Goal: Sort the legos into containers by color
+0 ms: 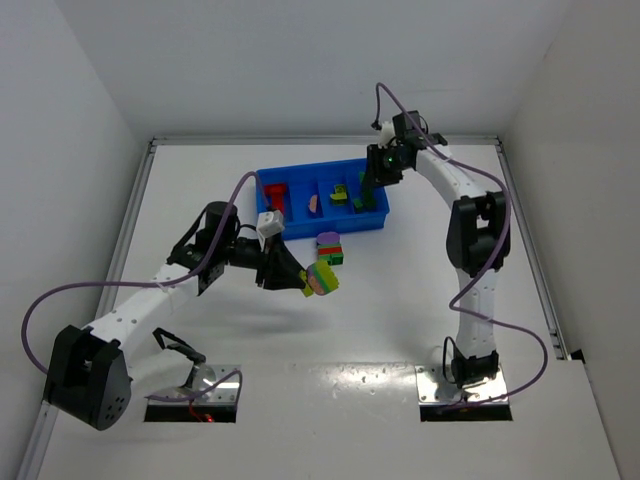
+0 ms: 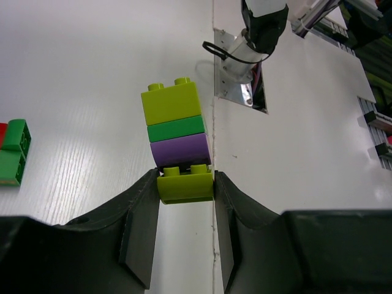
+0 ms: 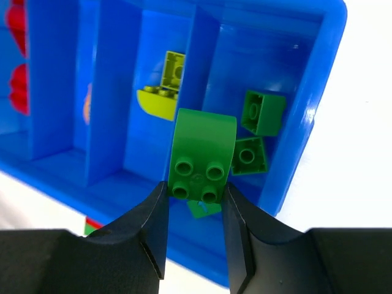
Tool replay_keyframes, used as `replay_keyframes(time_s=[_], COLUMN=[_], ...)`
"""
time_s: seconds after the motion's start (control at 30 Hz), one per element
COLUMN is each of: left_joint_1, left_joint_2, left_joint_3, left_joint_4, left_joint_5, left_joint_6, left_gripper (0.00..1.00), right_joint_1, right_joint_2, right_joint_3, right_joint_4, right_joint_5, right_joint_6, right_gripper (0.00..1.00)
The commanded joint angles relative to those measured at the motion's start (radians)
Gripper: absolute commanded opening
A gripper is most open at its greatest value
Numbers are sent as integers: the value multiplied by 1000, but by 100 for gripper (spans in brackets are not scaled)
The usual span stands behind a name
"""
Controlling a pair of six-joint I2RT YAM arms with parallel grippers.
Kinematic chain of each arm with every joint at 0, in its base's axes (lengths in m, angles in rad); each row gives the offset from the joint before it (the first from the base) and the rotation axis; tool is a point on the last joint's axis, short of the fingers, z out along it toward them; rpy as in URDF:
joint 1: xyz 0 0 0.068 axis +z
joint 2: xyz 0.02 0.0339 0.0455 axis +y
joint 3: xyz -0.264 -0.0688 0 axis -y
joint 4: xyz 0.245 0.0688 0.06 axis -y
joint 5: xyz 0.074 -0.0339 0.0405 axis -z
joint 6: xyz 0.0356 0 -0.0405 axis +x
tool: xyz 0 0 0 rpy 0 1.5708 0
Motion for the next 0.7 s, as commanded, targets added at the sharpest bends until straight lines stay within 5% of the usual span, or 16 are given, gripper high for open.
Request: replay_keyframes(time_s=[0.0,0.1,0.3,0.4,0.5,0.67], left_joint_1=[13,13,13,24,36,45], left_joint_2=[-7,3,3,3,3,33], left_joint_3=[18,18,18,18,18,18], left_joint_4=[29,29,38,38,38,48], left_joint_5=[24,33,33,42,76,139], left_joint_6=[31,31,31,31,20,9], left_gripper=[0,0,0,0,0,0], right_joint_1=[20,20,29,-2,-31,-16], right_joint_2=[19,30,-23,-78,-178,-267], right_joint_3=[52,61,51,-24,-145,-281], right_joint_4=[3,3,-7,16,27,-153], right_joint_5=[84,96,79,-127,-626,-1003], right_joint_6=[-8,-8,-8,-17,-106,-378], right_gripper=[32,51,64,64,68,76])
